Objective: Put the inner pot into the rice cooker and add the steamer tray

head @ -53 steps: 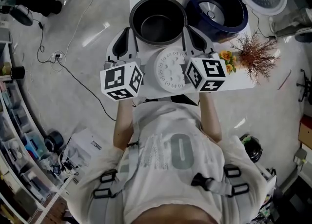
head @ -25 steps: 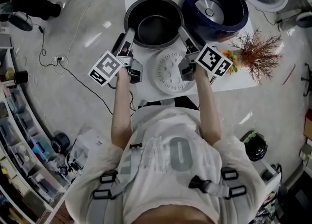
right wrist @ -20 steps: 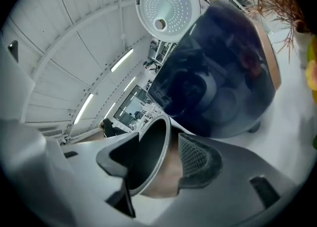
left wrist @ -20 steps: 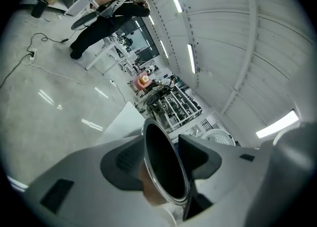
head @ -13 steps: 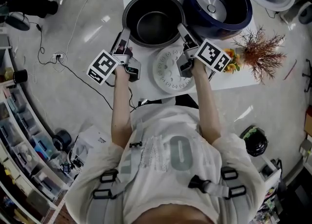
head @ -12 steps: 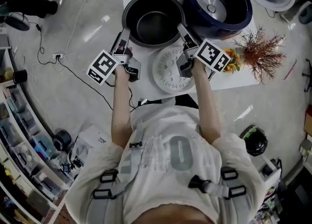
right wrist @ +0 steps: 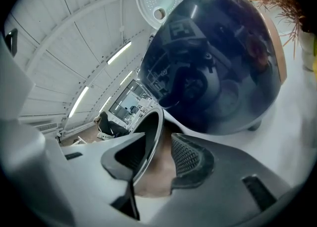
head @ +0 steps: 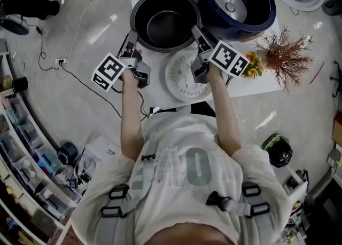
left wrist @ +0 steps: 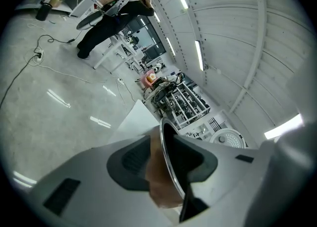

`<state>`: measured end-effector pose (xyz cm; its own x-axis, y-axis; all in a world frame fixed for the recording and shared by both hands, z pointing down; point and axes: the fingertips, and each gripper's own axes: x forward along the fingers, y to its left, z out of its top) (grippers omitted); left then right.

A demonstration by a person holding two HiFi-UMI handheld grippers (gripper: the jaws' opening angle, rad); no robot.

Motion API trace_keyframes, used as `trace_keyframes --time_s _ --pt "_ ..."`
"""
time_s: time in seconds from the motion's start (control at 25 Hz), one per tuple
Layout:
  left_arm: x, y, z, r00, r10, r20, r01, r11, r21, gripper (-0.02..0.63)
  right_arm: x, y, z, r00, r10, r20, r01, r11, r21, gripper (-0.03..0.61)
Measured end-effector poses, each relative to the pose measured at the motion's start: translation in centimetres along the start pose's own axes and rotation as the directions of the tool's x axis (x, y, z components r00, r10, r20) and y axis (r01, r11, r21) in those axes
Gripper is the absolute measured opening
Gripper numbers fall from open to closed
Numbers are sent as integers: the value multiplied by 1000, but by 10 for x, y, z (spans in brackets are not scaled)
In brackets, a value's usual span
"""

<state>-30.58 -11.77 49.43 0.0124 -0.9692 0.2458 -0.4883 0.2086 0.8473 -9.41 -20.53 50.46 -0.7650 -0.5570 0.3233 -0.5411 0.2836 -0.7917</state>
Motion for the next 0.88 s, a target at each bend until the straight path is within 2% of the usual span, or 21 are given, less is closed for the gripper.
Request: trace_keyframes --time_s 0.2,0.52,0.72,0.88 --pt "2 2 -2 1000 15 -14 -15 1000 15 122 1 1 1 1000 -8 1 8 1000 -13 122" --pt "3 1 -1 1000 12 -9 -11 1000 8 110 0 7 -1 1000 -1 6 1 1000 -28 83" --pt "4 -3 -1 1000 5 -7 -5 1000 28 60 0 7 -1 1000 -10 13 10 998 -54 83" --pt "5 -3 -1 1000 1 -12 0 1000 24 57 0 7 0 1000 -14 16 15 998 -61 78"
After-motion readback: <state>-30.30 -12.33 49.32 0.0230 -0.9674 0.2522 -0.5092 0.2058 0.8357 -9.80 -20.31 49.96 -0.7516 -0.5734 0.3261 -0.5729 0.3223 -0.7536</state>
